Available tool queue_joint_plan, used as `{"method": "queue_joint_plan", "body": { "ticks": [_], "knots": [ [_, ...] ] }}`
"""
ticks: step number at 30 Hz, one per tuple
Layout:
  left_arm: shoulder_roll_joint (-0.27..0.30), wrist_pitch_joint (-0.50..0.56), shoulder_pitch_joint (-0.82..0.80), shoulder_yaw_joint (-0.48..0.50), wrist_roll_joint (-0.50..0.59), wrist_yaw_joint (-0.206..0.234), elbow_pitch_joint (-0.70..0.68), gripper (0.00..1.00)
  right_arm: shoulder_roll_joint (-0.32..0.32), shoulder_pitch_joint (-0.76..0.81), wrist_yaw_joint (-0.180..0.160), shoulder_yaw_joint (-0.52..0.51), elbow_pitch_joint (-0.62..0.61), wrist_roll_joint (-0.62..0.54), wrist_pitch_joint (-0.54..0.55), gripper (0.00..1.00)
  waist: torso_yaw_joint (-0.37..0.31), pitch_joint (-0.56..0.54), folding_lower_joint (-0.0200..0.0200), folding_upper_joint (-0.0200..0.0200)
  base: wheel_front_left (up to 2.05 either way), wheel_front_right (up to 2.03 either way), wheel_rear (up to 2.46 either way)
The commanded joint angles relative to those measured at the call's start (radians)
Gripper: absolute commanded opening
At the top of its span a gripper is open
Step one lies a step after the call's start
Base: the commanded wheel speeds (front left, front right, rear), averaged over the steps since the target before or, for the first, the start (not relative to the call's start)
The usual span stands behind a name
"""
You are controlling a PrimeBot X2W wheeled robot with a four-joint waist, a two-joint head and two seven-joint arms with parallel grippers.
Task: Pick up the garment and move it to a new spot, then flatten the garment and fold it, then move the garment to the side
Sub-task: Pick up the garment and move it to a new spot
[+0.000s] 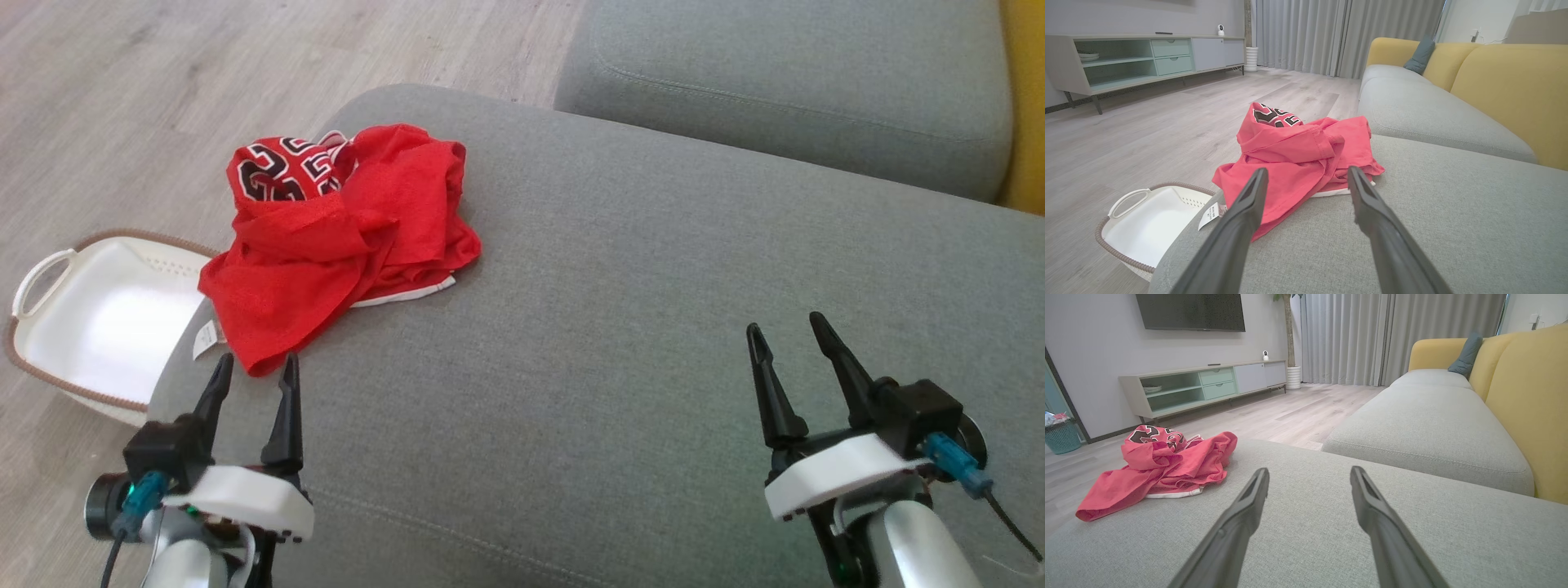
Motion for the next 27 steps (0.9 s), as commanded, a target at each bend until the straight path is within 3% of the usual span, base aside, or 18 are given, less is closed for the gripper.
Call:
{"method": "queue_joint_plan", "body": {
  "ticks": [1,15,22,27],
  "knots": [
    [0.013,-0.012,-0.046,0.033,0.003,0.001,-0.036,1.0,0.005,-0.037,-0.001,0.019,-0.032,-0.003,-0.001,1.0,0.005,0.001,0.0,0.0,0.0,0.0,0.0],
    [0.009,-0.012,-0.058,0.039,0.005,0.0,-0.043,1.0,0.003,-0.049,-0.001,0.02,-0.041,-0.008,0.008,1.0,0.008,0.036,0.0,0.0,0.0,0.0,0.0],
    [0.01,-0.012,-0.138,0.035,0.011,0.001,-0.002,1.0,-0.02,-0.093,-0.001,0.029,-0.07,-0.015,0.036,1.0,-0.024,0.131,0.0,0.0,0.0,0.0,0.0],
    [0.008,-0.012,-0.273,0.053,-0.02,0.001,0.114,1.0,-0.056,-0.141,-0.001,0.032,-0.11,-0.026,0.07,1.0,-0.05,0.244,0.0,0.0,0.0,0.0,0.0]
  ]
}}
